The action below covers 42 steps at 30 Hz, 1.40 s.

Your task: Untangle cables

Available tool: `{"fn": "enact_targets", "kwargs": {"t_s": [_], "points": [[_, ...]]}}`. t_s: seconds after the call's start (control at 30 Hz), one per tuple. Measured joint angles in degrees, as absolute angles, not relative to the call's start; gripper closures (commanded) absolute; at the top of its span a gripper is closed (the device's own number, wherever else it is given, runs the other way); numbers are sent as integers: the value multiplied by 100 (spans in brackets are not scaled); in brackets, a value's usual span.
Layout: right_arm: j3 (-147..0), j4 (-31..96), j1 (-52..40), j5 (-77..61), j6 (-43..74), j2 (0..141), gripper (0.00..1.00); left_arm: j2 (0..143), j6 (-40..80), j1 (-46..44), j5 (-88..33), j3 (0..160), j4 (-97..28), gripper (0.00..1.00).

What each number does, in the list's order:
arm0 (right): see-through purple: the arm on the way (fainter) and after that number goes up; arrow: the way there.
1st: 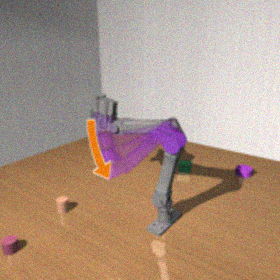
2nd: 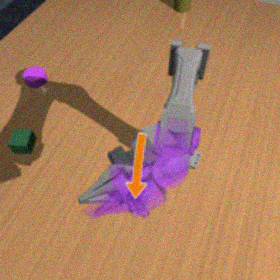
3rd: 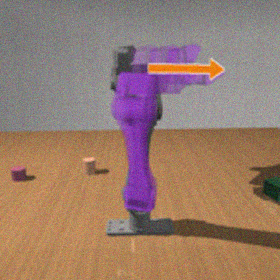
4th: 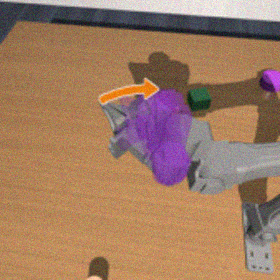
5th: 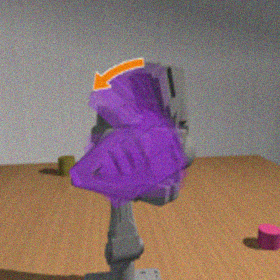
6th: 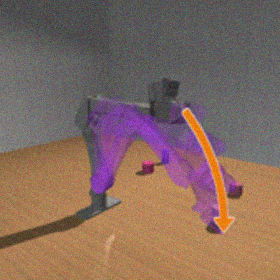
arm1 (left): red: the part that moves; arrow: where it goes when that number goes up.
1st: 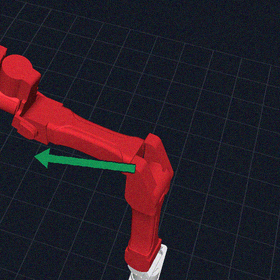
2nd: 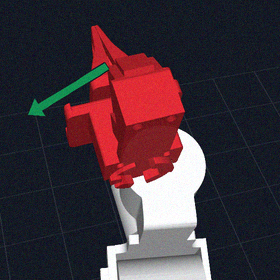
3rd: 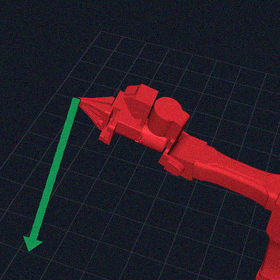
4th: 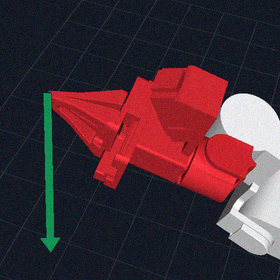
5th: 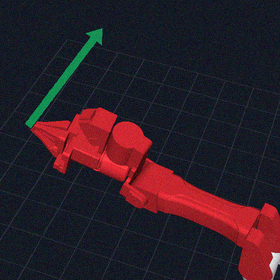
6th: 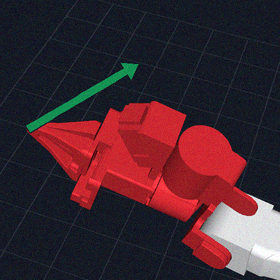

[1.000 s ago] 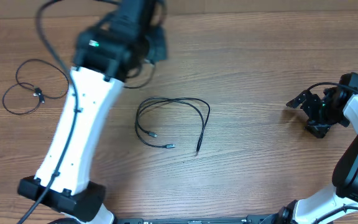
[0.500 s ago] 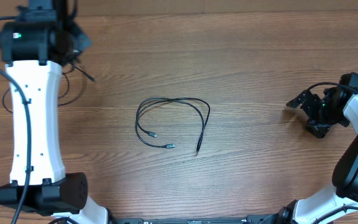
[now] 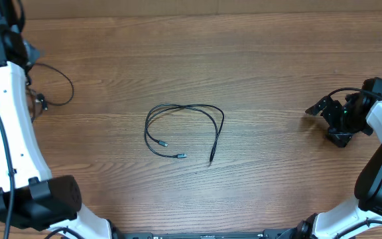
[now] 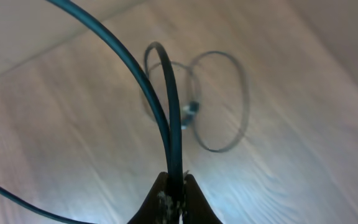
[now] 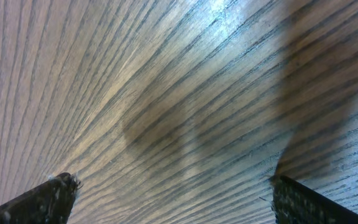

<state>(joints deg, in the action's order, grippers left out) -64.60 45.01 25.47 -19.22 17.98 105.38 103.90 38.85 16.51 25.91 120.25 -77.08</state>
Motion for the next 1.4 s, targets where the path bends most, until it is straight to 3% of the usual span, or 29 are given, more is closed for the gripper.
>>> {"fn": "enact_targets", "kwargs": {"t_s": [0.23, 0.77, 0.83, 0.87, 0.93, 1.0, 1.07, 1.23, 1.33, 1.4], "points": [[-6460, 4504, 2547, -1925, 1793, 10538, 0, 11013, 3533, 2169, 2204, 12005, -7644, 96], [-6460, 4501, 2547, -1925, 1796, 10541, 0, 12473, 2309, 2239, 609, 11939, -7424, 94], [-6460, 4504, 2547, -1922, 1796, 10538, 0, 12481, 2231, 2239, 556, 11937, -7406, 85], [-6460, 4504, 2547, -1922, 1796, 10541, 0, 12481, 2198, 2239, 548, 11937, -7404, 74], [-6460, 4501, 2547, -1925, 1798, 10541, 0, 12481, 2171, 2239, 517, 11937, -7411, 40], [-6460, 4501, 2547, -1925, 1798, 10538, 0, 12481, 2163, 2239, 484, 11937, -7417, 18], [-6460, 4504, 2547, -1925, 1798, 10538, 0, 12481, 2161, 2239, 429, 11937, -7437, 10], [-6460, 4501, 2547, -1925, 1796, 10541, 0, 12481, 2053, 2239, 23, 11937, -7594, 8], [-6460, 4499, 2547, -1925, 1796, 10541, 0, 12481, 1988, 2239, -351, 11937, -7758, 17], [-6460, 4501, 2547, -1925, 1796, 10538, 0, 12481, 1949, 2237, -607, 11937, -7876, 40]]}}
